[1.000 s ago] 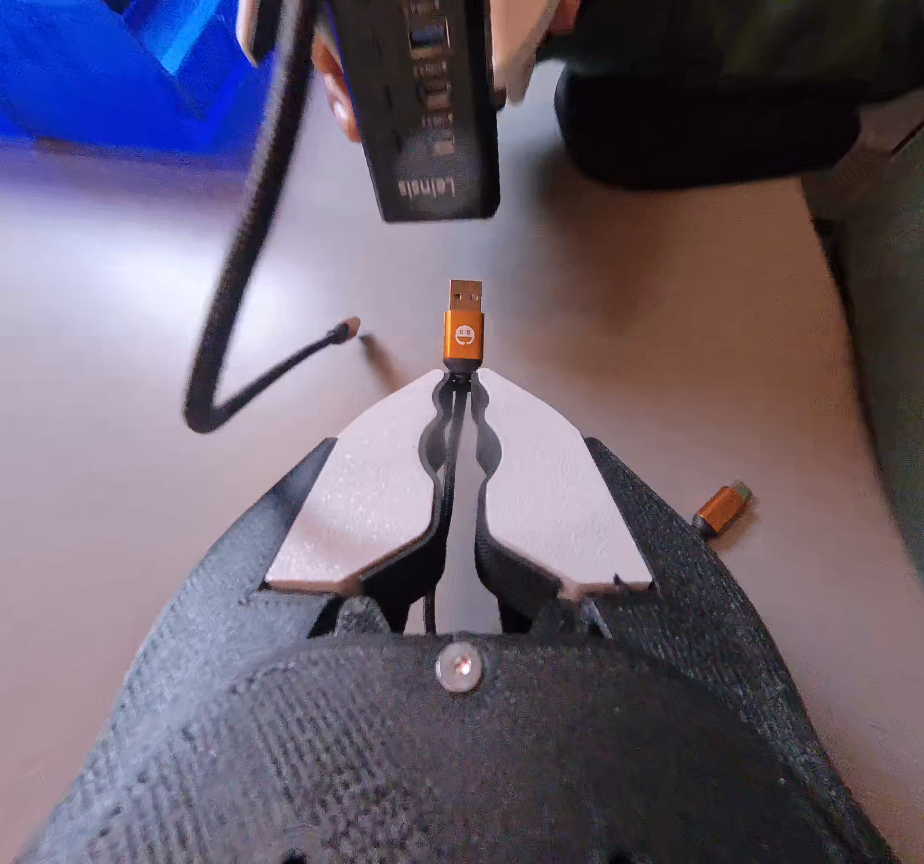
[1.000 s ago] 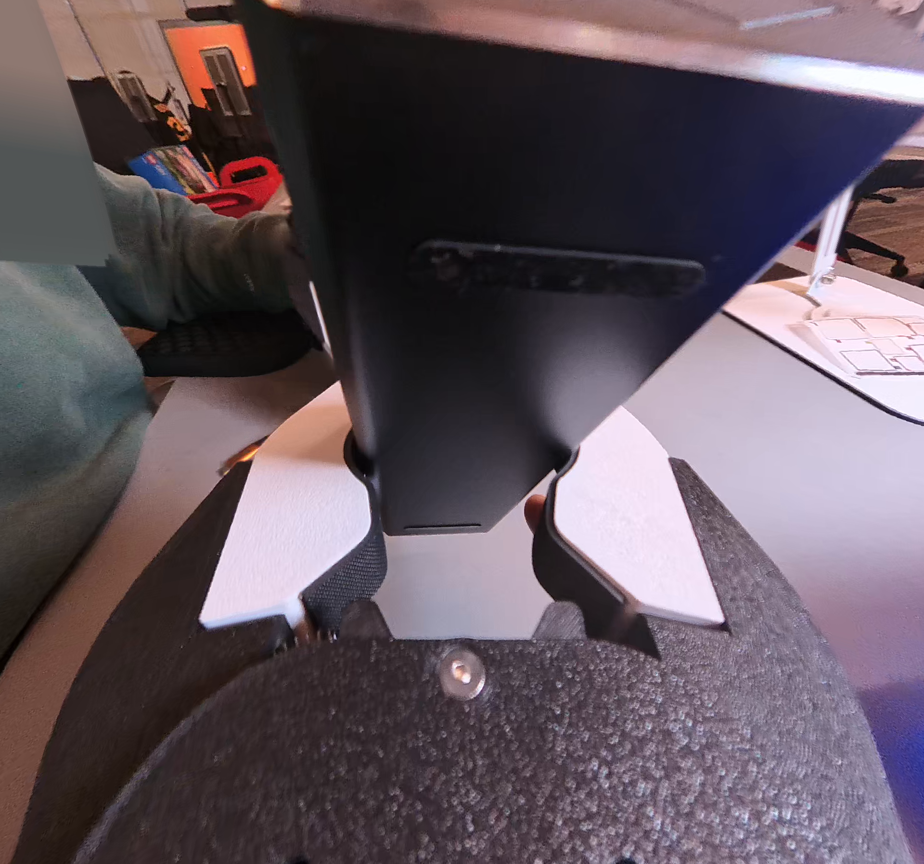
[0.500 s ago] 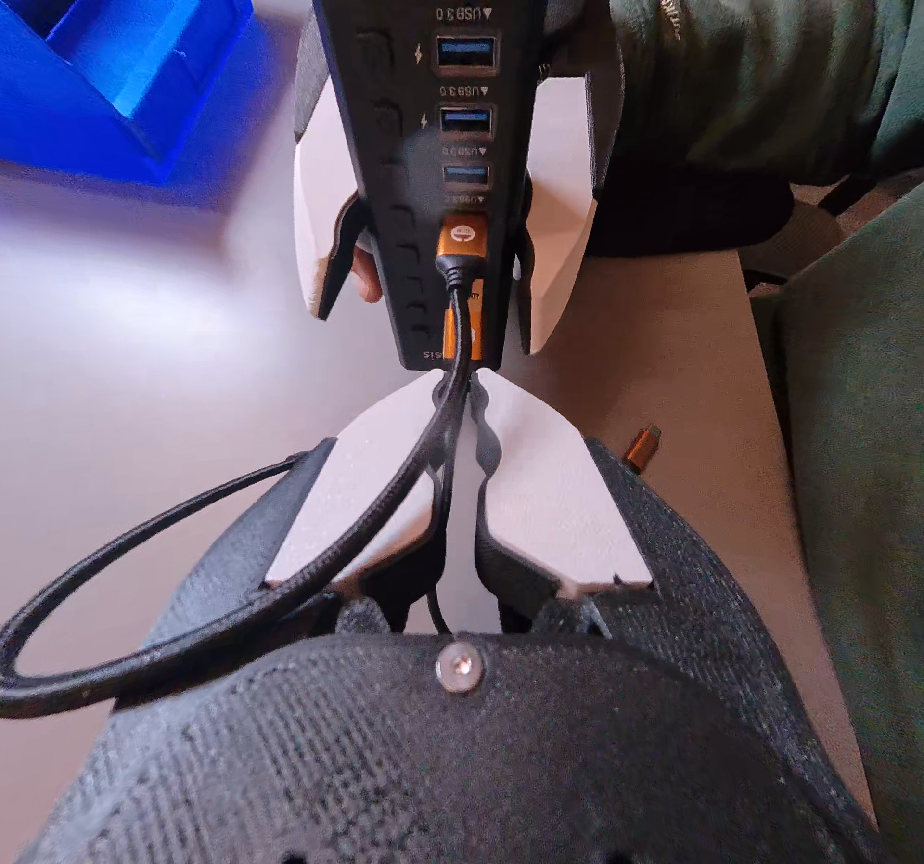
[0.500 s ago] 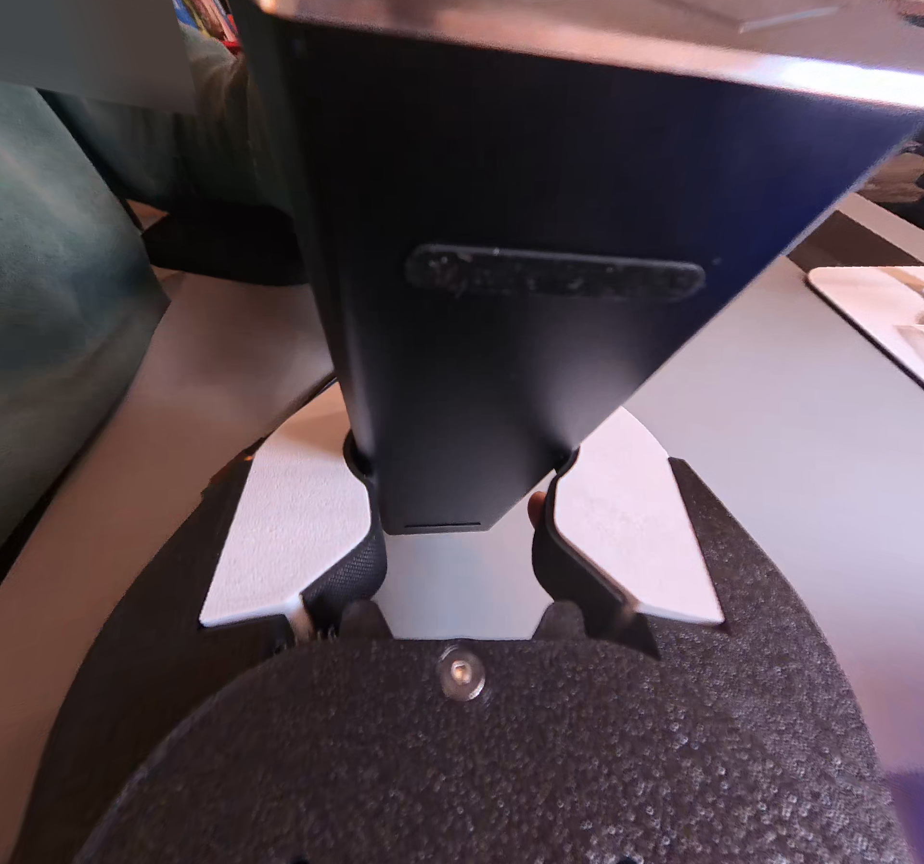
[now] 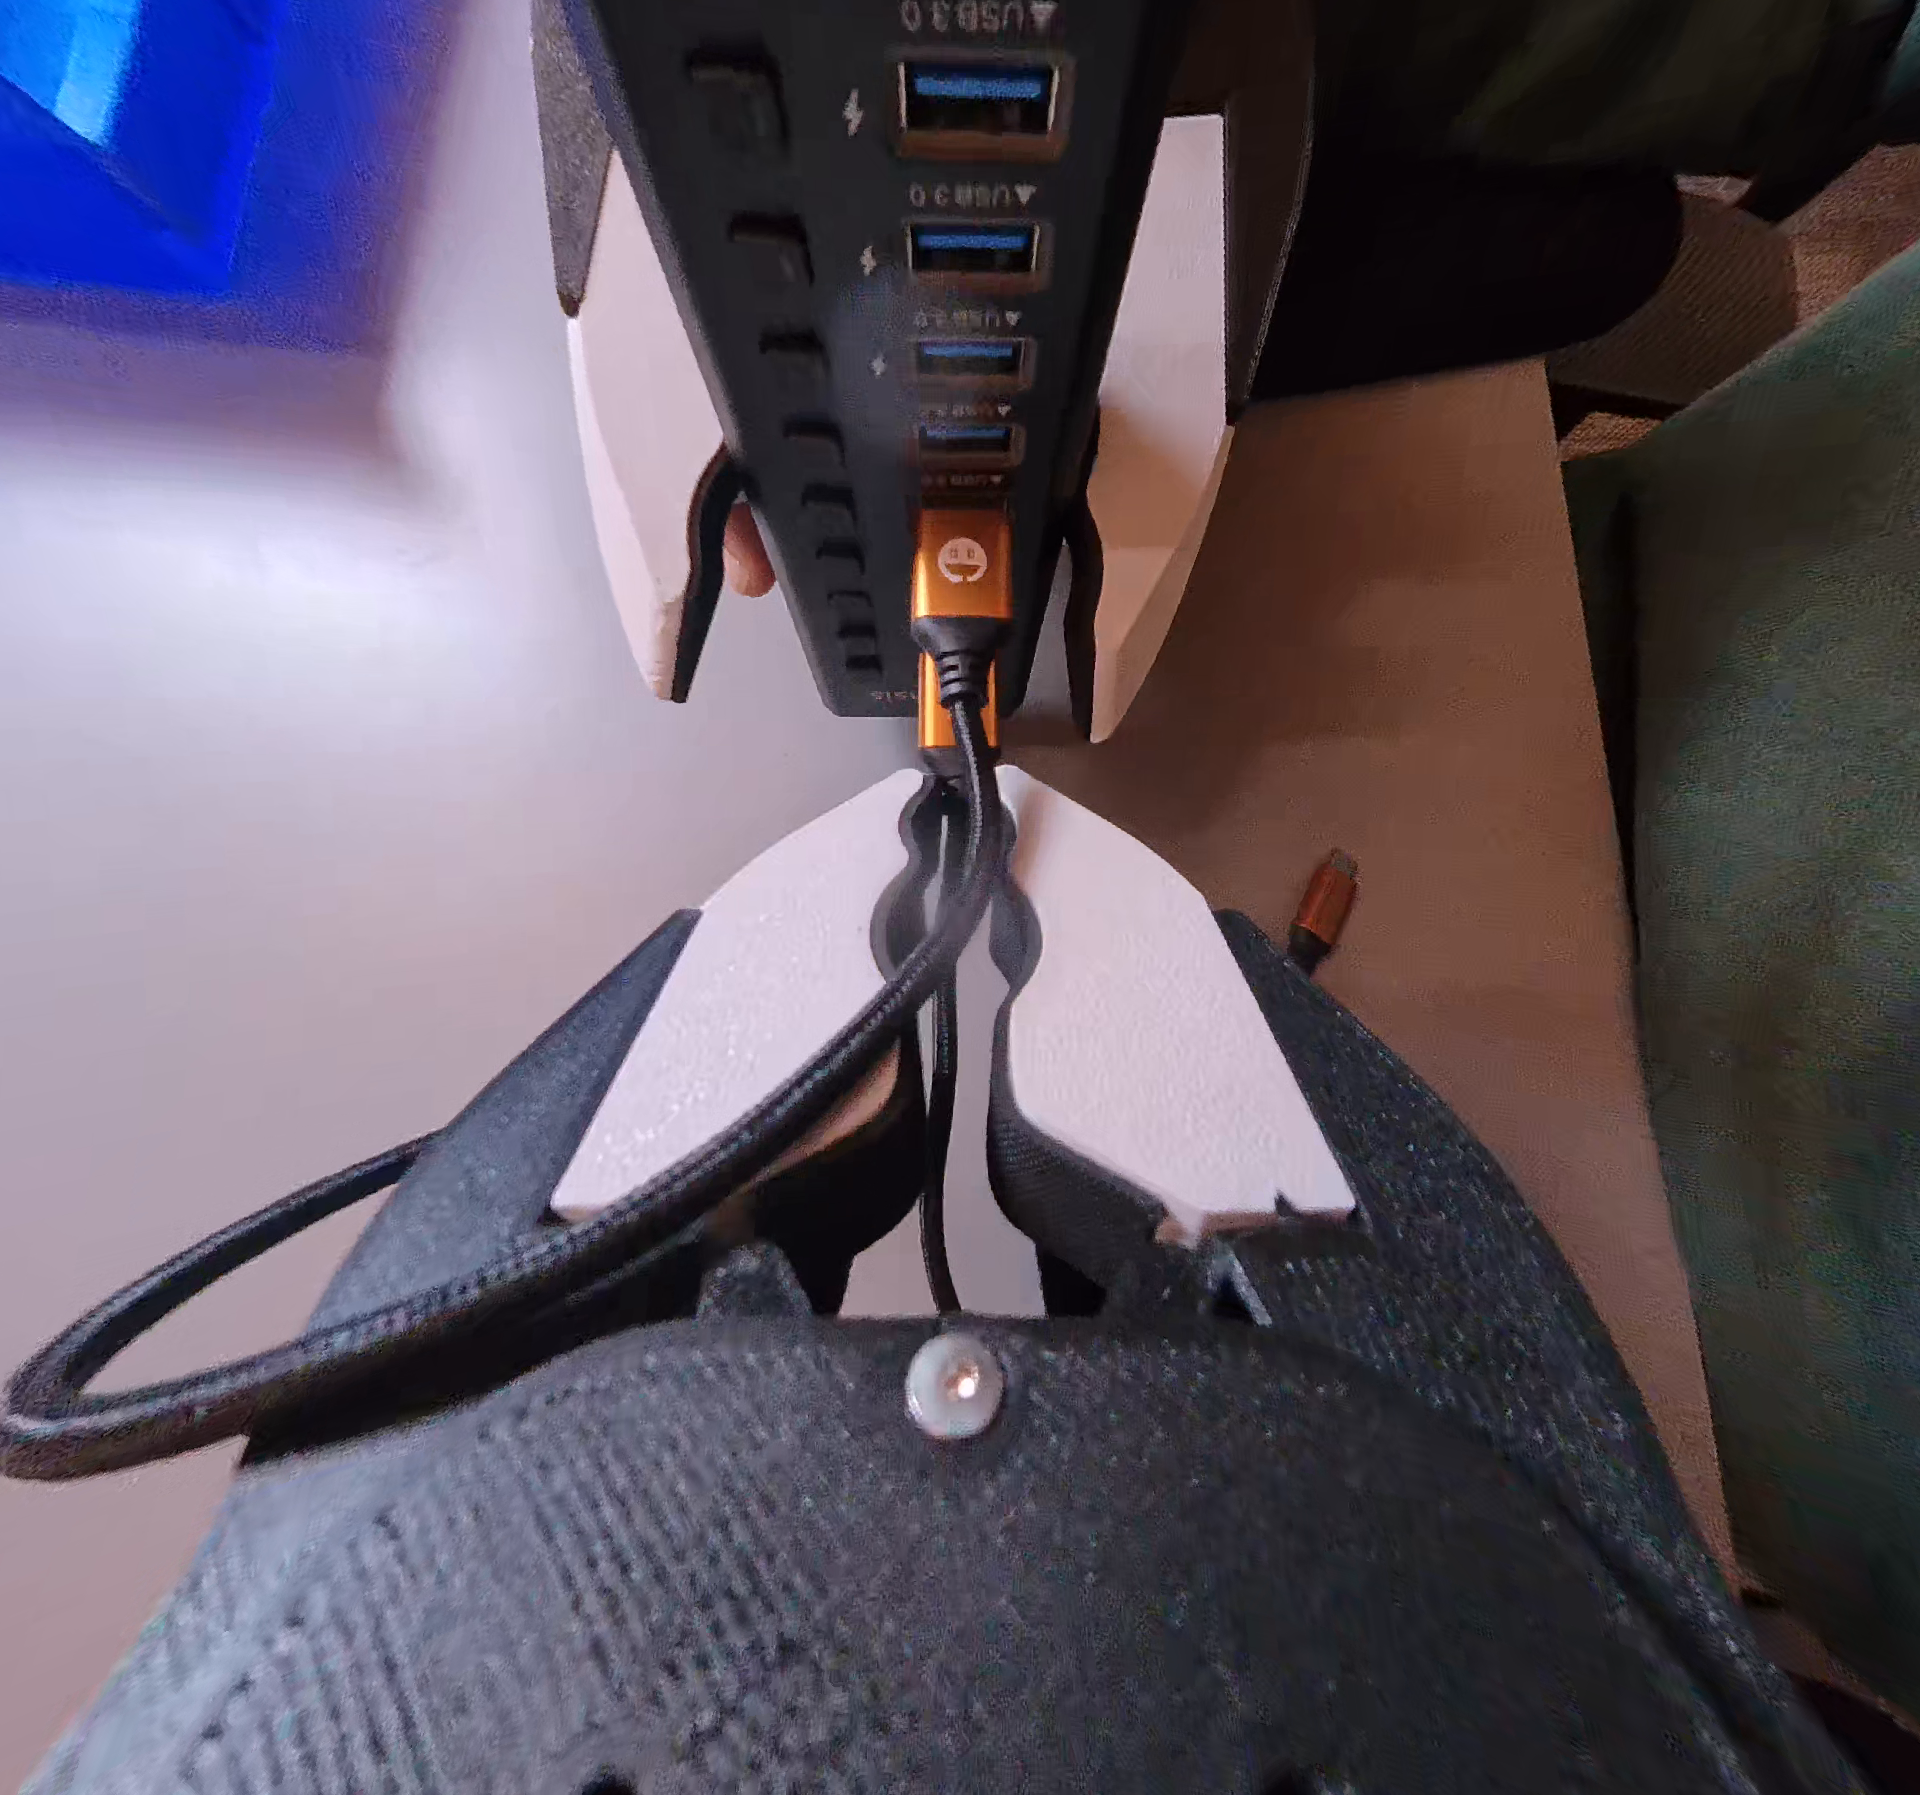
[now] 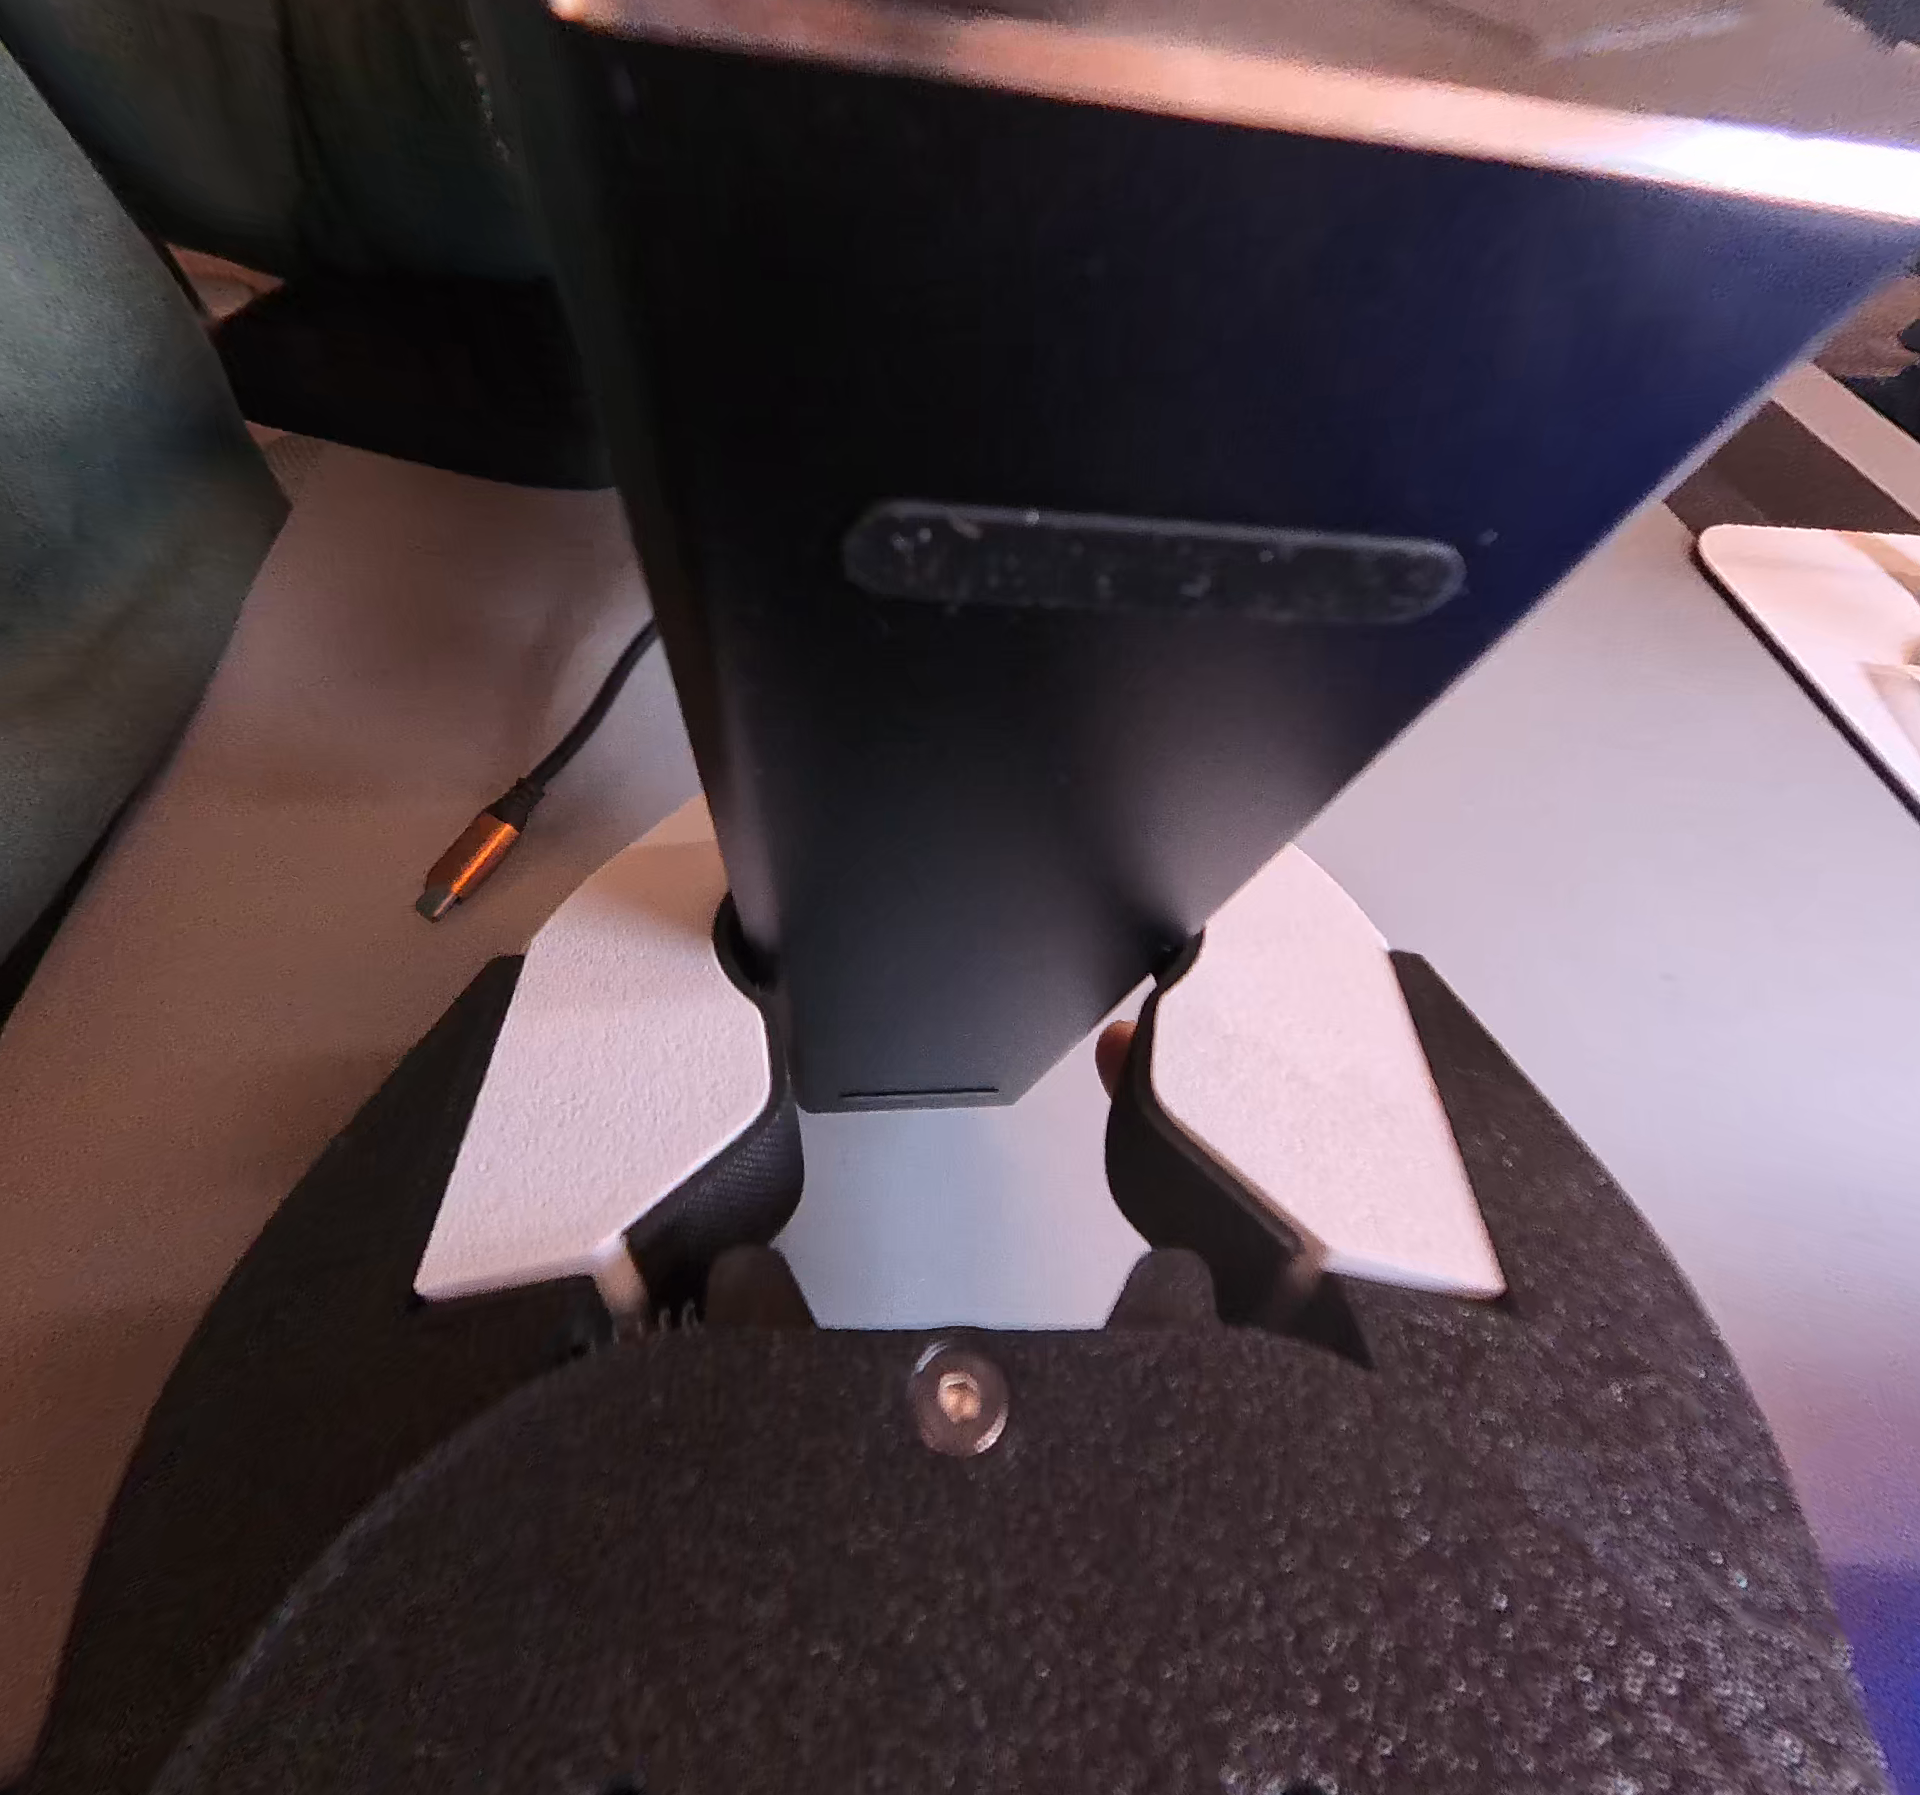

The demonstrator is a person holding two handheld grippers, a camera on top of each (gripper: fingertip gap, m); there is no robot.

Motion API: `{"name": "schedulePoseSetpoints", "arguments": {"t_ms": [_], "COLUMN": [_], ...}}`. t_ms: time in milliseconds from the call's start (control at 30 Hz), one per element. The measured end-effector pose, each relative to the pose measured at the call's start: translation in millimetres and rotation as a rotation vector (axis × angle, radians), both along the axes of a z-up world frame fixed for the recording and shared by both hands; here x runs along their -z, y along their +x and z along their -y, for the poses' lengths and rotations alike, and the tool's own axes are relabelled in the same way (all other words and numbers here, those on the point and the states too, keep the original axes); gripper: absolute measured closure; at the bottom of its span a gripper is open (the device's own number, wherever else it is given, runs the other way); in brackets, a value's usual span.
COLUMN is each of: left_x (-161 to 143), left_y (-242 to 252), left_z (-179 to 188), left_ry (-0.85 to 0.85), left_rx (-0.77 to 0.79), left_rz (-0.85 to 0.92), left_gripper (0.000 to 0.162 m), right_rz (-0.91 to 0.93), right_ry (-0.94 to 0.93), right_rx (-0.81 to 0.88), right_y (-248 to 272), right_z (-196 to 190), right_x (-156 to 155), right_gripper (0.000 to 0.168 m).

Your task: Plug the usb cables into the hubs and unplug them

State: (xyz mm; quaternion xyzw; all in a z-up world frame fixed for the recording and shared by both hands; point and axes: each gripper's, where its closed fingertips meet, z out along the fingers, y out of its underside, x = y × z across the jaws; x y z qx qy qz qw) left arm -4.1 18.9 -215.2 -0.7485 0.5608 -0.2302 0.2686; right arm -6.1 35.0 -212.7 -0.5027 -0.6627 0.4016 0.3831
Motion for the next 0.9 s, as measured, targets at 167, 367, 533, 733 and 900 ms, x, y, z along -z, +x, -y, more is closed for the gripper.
{"name": "schedulePoseSetpoints", "arguments": {"t_ms": [167, 367, 533, 733, 900], "left_x": [1, -5, -4, -14, -30], "left_y": [1, 7, 11, 20, 23], "left_z": [0, 0, -1, -2, 0], "left_ry": [-0.007, -0.006, -0.003, -0.019, -0.007], "left_rx": [0.011, 0.026, 0.018, 0.015, 0.027], "left_rz": [0.038, 0.139, 0.19, 0.317, 0.396], "left_gripper": [0.155, 0.155, 0.156, 0.156, 0.156], "right_rz": [-0.007, -0.019, -0.035, -0.15, -0.211], "right_ry": [-0.015, -0.036, -0.066, -0.131, -0.174], "right_rx": [-0.001, -0.011, -0.026, -0.059, -0.081], "right_y": [-1, -1, 1, 5, 10], "right_z": [1, 4, 4, 7, 8], "right_x": [-1, -5, -6, -28, -40], "right_gripper": [0.096, 0.096, 0.096, 0.096, 0.096]}}
